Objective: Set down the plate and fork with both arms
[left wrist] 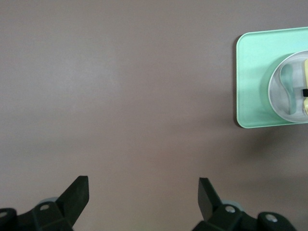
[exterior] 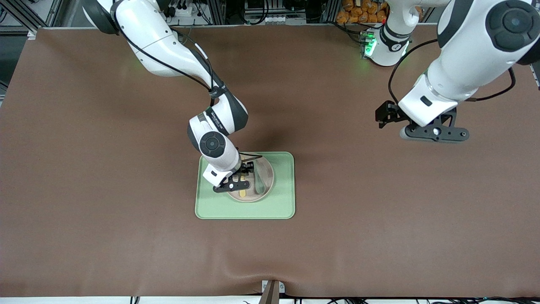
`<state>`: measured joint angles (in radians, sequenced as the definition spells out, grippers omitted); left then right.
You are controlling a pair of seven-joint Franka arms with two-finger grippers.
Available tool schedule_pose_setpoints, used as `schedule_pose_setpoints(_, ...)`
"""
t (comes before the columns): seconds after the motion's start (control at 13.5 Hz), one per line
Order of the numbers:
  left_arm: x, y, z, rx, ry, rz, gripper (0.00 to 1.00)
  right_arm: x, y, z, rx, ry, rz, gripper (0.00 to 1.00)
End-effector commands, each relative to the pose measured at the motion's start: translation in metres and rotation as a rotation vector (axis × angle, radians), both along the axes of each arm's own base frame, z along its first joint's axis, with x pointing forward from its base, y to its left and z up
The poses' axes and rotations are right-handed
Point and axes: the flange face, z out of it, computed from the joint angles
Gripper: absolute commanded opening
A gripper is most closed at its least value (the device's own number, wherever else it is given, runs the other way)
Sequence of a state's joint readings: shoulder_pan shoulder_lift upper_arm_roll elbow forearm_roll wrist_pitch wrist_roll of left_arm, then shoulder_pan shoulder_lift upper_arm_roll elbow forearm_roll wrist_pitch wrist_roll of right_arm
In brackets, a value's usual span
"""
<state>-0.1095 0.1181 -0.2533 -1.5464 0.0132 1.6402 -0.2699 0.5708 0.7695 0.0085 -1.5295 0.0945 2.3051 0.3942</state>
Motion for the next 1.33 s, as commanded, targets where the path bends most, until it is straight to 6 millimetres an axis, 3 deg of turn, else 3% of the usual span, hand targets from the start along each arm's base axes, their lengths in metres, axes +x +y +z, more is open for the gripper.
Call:
schedule_pose_setpoints(0.0, -0.026, 0.021, 0.007, 0.007, -0.025, 0.019, 1.00, -0.007, 0.006, -0.008, -0.010, -0.007, -0.003, 0.65)
schedule_pose_setpoints(0.15, -0.030, 0.038, 0.011, 0.013, -0.029, 0.046, 1.00, -0.008, 0.006, -0.010, -0.014, -0.003, -0.005, 0.65)
schedule_pose_setpoints(0.37, -0.019, 0.052, 0.016, 0.006, -0.062, 0.077, 1.00, -0.013, 0.013, -0.017, -0.018, -0.004, 0.008, 0.65)
schedule_pose_setpoints(0.67, 0.005, 0.095, 0.022, 0.000, -0.117, 0.114, 1.00, -0.017, 0.019, -0.022, -0.024, -0.016, 0.027, 0.65)
schedule_pose_setpoints(0.74, 0.007, 0.107, 0.025, 0.004, -0.127, 0.109, 1.00, -0.016, 0.019, -0.022, -0.023, -0.017, 0.027, 0.59)
schedule_pose_setpoints(0.81, 0.009, 0.126, 0.030, 0.011, -0.136, 0.116, 1.00, -0.016, 0.019, -0.022, -0.023, -0.017, 0.027, 0.24)
schedule_pose_setpoints(0.89, 0.010, 0.142, 0.034, 0.013, -0.145, 0.109, 1.00, -0.016, 0.019, -0.022, -0.024, -0.016, 0.024, 0.00)
schedule_pose_setpoints(0.96, 0.010, 0.151, 0.034, 0.007, -0.142, 0.106, 1.00, -0.016, 0.018, -0.022, -0.024, -0.015, 0.012, 0.00)
schedule_pose_setpoints(1.26, 0.005, 0.151, 0.054, 0.008, -0.175, 0.105, 1.00, -0.014, 0.016, -0.020, -0.023, -0.018, 0.009, 0.00)
